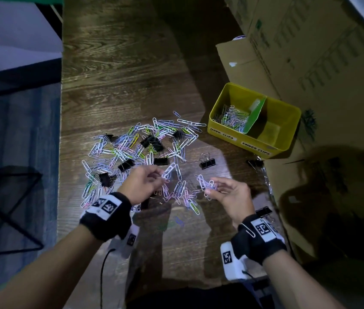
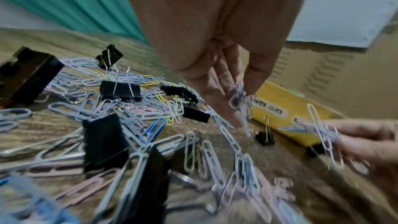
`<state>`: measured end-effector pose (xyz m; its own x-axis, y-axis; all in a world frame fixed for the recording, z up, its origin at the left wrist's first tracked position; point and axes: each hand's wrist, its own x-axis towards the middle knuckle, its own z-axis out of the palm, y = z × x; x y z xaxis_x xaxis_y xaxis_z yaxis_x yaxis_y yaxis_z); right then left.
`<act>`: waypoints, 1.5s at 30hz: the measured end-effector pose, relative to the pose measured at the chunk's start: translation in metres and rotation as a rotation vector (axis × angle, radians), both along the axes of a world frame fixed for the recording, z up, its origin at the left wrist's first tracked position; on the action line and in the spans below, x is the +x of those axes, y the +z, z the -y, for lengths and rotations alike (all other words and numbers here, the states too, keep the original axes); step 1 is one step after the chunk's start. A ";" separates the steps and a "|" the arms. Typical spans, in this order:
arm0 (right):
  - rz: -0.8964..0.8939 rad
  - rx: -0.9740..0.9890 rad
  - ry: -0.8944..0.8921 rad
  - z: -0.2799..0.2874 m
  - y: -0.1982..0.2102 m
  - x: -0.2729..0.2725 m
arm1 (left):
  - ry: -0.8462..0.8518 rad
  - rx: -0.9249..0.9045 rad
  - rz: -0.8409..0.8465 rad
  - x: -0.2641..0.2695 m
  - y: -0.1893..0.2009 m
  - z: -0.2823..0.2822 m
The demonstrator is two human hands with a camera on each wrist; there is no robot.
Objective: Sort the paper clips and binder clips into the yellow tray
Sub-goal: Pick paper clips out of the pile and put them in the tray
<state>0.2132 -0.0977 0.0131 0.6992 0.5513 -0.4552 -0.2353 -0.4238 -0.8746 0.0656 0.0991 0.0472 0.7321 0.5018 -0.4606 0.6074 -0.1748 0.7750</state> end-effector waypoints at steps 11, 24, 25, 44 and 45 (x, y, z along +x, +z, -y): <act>0.082 0.222 -0.163 -0.006 0.074 0.049 | 0.065 -0.198 0.267 0.139 0.061 -0.022; 0.259 0.304 -0.337 -0.042 0.097 0.145 | -0.578 0.447 -0.065 0.244 0.032 0.001; 0.305 0.248 -0.310 -0.047 0.094 0.152 | -0.635 0.437 -0.047 0.239 0.031 0.006; 0.706 -0.133 0.474 -0.093 0.078 0.114 | -0.529 0.635 0.452 0.091 0.010 0.004; 0.722 -0.068 0.475 -0.087 0.081 0.103 | -0.518 0.607 0.401 0.074 0.008 0.003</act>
